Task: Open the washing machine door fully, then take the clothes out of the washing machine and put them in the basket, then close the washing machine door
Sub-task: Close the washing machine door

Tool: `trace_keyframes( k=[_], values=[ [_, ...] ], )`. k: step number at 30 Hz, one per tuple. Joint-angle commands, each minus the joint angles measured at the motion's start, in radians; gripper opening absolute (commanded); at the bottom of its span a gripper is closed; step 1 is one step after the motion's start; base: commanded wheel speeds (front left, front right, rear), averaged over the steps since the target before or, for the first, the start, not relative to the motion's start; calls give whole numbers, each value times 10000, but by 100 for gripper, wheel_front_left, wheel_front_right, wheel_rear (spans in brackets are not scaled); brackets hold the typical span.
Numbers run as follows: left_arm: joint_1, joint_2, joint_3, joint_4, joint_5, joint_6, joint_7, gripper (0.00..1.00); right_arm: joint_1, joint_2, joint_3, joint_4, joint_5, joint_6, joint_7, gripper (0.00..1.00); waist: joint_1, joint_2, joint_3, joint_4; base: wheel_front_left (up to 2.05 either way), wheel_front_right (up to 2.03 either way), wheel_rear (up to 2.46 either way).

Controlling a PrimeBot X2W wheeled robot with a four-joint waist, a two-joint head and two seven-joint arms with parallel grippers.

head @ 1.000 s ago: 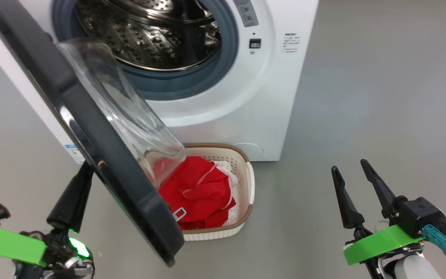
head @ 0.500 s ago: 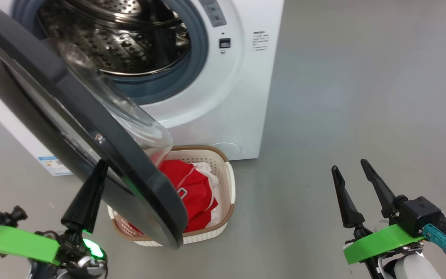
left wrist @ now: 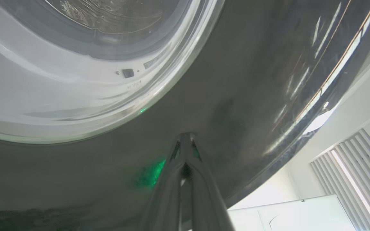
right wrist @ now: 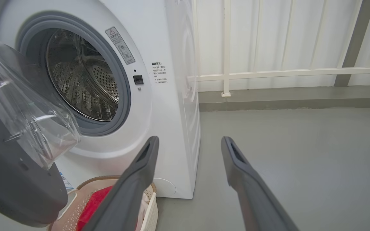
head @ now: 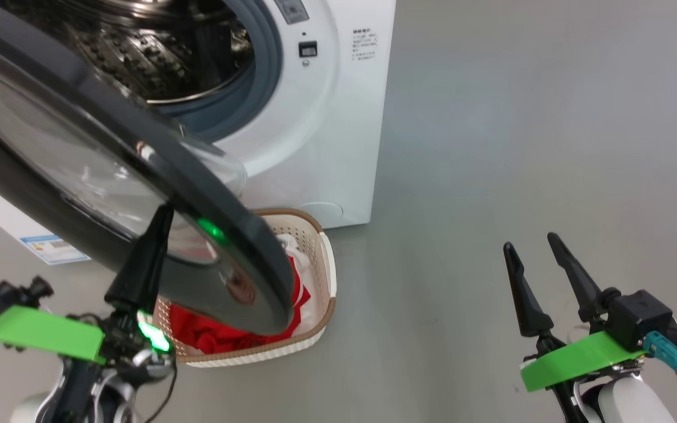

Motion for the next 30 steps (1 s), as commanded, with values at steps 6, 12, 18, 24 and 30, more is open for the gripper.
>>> trace_keyframes(
  k=[6, 12, 18, 24, 30],
  values=[
    [-1010, 105, 65, -116, -91, -222, -148, 0, -514, -6, 260, -343, 66, 48, -65, 100, 0, 0, 472, -216, 0, 0, 0],
    [-1769, 118, 69, 133, -43, -265, -221, 0, -683, -6, 254, -417, 107, 48, -65, 100, 0, 0, 913, -355, 0, 0, 0],
    [-2639, 115, -51, 667, -93, -431, -256, 0, -890, -6, 235, -439, 109, 48, -65, 100, 0, 0, 1281, -436, 0, 0, 0],
    [-3489, 112, -106, 1358, -146, -627, -462, 0, -1026, -6, 249, -405, 109, 48, -65, 100, 0, 0, 1554, -518, 0, 0, 0],
    [-4295, 124, -51, 2135, 18, -951, -741, 0, -1167, -6, 261, -428, 160, 48, -65, 100, 0, 0, 1883, -650, 0, 0, 0]
  ],
)
